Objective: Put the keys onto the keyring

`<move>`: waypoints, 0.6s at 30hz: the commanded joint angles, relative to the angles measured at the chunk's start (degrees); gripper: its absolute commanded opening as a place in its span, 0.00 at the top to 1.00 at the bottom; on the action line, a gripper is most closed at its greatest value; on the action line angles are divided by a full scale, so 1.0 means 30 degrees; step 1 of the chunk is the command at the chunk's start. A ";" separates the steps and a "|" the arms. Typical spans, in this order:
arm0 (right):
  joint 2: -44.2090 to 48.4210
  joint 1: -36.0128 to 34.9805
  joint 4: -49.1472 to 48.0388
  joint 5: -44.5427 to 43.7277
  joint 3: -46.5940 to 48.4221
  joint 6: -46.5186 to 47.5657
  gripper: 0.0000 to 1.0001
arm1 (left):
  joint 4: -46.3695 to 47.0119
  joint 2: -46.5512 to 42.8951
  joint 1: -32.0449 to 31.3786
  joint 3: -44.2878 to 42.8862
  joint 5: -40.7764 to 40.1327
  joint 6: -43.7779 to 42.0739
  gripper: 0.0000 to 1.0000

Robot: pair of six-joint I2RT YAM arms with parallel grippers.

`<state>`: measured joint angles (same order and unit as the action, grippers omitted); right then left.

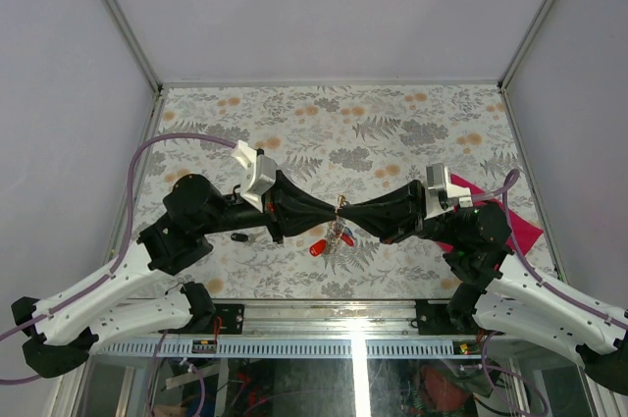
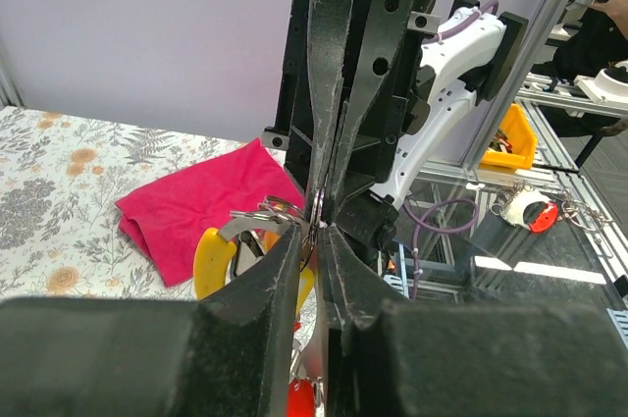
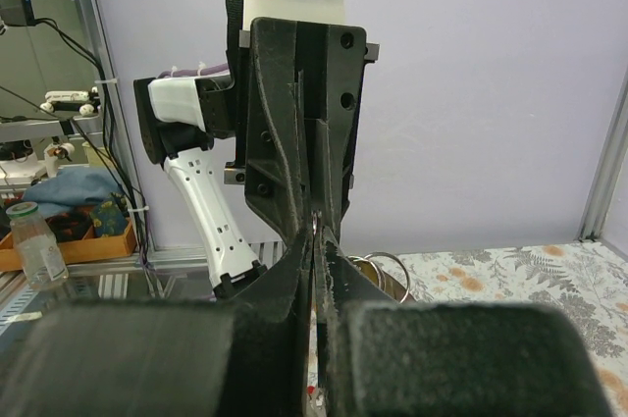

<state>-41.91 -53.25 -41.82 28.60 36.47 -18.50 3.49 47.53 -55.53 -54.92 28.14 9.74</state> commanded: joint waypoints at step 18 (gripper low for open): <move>0.1081 -0.0101 0.1326 -0.0268 0.1395 0.1524 0.77 | -0.3526 0.0968 -0.0099 -0.2728 0.1422 -0.1903 1.00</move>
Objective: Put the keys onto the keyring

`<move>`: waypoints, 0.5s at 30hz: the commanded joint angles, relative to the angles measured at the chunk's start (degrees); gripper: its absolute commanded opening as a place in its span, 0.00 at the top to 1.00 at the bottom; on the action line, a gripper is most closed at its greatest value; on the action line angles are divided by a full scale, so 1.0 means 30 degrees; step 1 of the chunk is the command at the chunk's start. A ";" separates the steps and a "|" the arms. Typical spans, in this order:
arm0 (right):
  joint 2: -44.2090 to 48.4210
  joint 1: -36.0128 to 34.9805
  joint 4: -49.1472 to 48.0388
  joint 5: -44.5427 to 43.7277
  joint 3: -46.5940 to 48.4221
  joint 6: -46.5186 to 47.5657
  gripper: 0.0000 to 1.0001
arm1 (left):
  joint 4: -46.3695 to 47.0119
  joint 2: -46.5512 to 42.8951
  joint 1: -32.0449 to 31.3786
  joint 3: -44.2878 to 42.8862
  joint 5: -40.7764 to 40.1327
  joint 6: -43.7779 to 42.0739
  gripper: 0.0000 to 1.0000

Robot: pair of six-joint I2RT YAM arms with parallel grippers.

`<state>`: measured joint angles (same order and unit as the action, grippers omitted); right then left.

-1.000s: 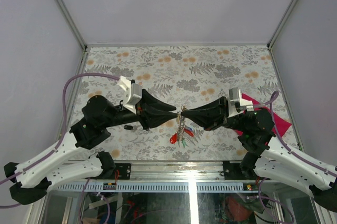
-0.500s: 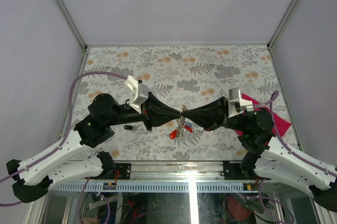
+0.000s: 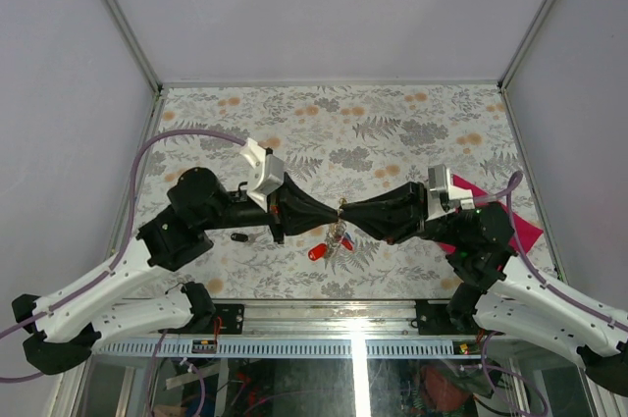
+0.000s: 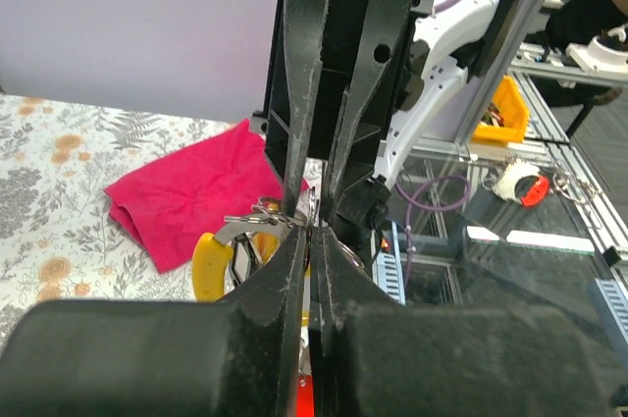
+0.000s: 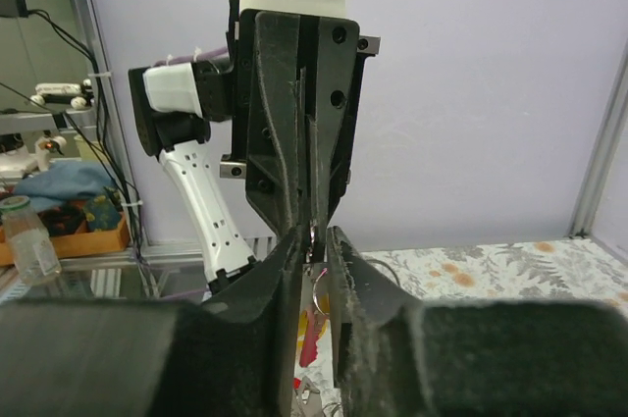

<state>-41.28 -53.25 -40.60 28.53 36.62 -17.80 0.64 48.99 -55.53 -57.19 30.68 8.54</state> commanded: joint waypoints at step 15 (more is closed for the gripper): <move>0.2372 -0.0091 1.0082 -0.1648 0.2286 0.4289 0.64 | -1.5674 0.4105 -0.0110 -0.8756 -0.1724 -0.6690 1.00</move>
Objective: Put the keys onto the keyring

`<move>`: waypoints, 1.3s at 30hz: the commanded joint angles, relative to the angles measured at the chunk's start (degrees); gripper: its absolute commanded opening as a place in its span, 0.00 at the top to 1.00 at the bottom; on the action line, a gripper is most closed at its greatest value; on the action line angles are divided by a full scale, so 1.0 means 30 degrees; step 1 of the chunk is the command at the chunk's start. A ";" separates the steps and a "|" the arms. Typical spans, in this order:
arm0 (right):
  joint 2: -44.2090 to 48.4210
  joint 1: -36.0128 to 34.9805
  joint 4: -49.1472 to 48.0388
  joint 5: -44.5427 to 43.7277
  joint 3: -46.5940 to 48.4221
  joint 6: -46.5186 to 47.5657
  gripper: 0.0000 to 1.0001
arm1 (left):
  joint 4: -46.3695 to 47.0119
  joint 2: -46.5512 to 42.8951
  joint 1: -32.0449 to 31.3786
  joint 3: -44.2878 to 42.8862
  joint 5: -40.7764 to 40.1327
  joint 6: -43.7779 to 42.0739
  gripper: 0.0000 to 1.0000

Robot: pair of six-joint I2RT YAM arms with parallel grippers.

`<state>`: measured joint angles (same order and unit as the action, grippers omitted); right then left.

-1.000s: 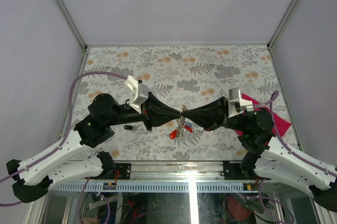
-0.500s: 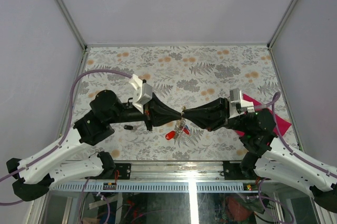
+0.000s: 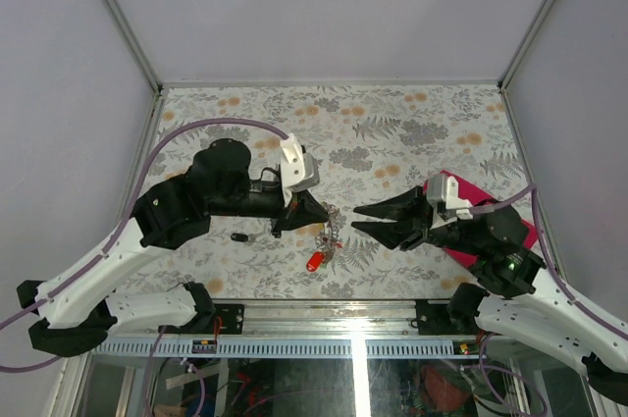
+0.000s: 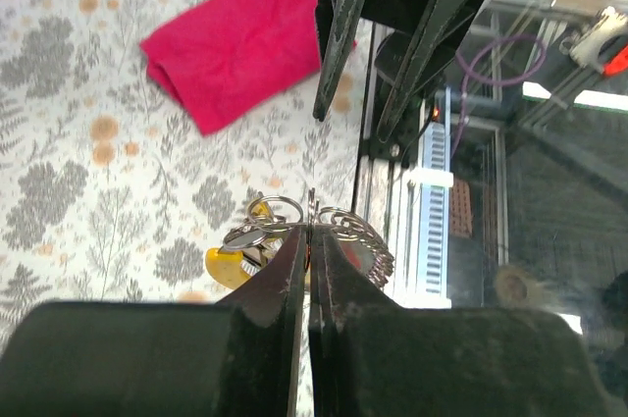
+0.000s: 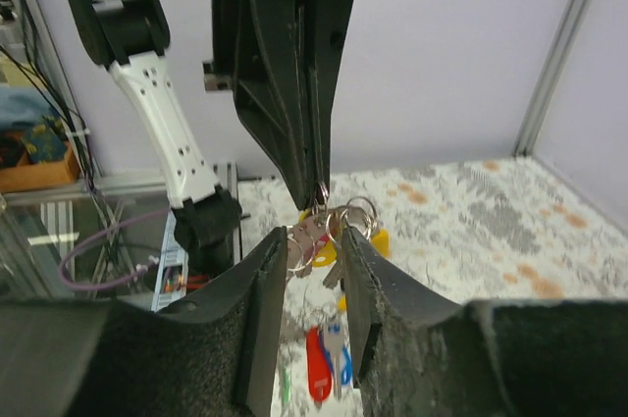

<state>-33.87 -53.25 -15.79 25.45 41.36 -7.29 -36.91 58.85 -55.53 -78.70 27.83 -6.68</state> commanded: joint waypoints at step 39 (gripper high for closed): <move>-0.4682 -0.0102 -0.3144 0.3361 -0.0948 -0.0902 0.64 | -1.0935 0.5819 -0.3442 -0.7462 -0.6114 -0.3282 1.00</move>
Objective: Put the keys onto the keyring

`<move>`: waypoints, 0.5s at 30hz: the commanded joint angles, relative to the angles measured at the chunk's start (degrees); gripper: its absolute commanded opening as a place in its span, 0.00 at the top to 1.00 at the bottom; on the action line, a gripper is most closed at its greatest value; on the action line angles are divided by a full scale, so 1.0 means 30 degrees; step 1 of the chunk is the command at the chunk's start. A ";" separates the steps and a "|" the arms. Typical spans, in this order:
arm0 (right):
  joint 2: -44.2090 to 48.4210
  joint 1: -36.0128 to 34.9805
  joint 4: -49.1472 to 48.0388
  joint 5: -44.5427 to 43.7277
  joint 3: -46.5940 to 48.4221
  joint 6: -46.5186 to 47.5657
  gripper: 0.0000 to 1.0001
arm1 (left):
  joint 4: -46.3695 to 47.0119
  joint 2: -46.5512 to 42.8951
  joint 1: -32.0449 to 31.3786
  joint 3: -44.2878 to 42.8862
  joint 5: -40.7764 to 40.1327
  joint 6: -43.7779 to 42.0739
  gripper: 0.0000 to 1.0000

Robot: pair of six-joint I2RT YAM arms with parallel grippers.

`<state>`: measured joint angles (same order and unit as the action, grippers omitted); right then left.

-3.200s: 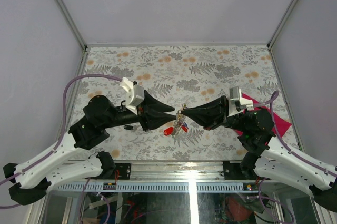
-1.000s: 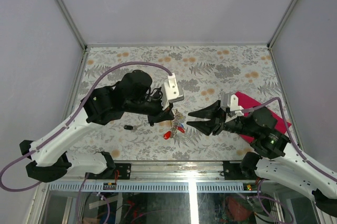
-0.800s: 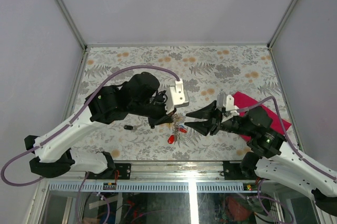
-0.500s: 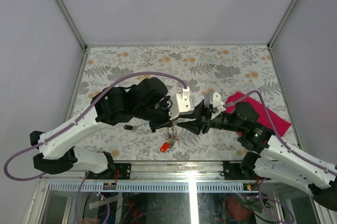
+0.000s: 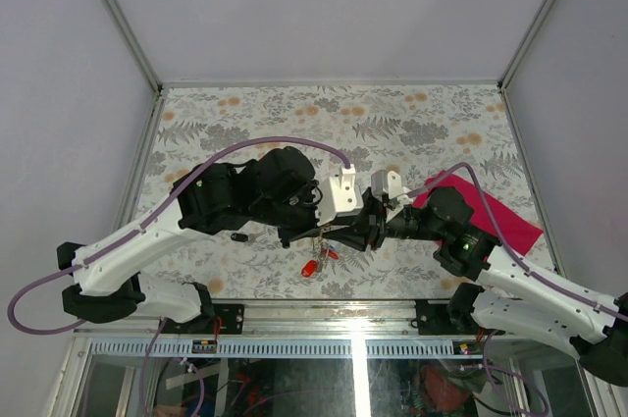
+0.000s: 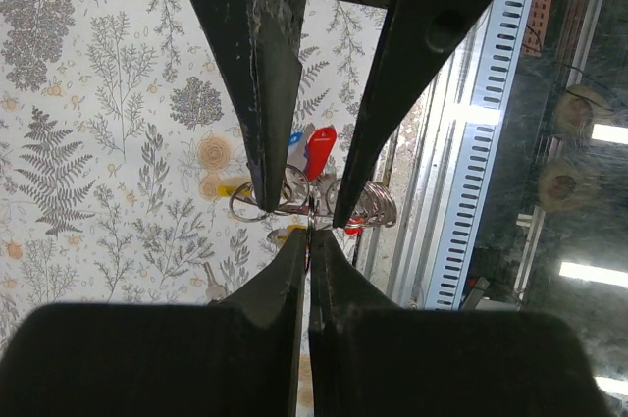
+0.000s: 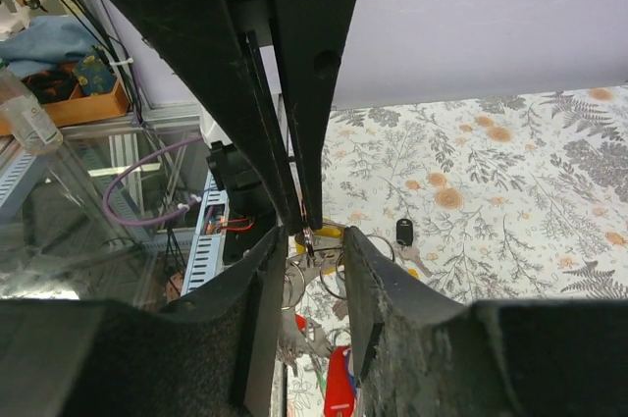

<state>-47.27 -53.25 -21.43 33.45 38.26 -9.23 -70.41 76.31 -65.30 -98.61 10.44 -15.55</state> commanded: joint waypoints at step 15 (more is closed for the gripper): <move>-0.0317 -0.0113 -0.1030 0.0729 0.0524 -0.0500 1.00 | 0.2091 -0.1252 -0.0314 -0.0034 -0.0461 -0.0107 0.82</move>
<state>-49.17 -53.25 -21.93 35.70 38.28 -10.52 -70.13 76.25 -65.65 -98.72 8.97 -15.55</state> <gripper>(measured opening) 0.010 0.129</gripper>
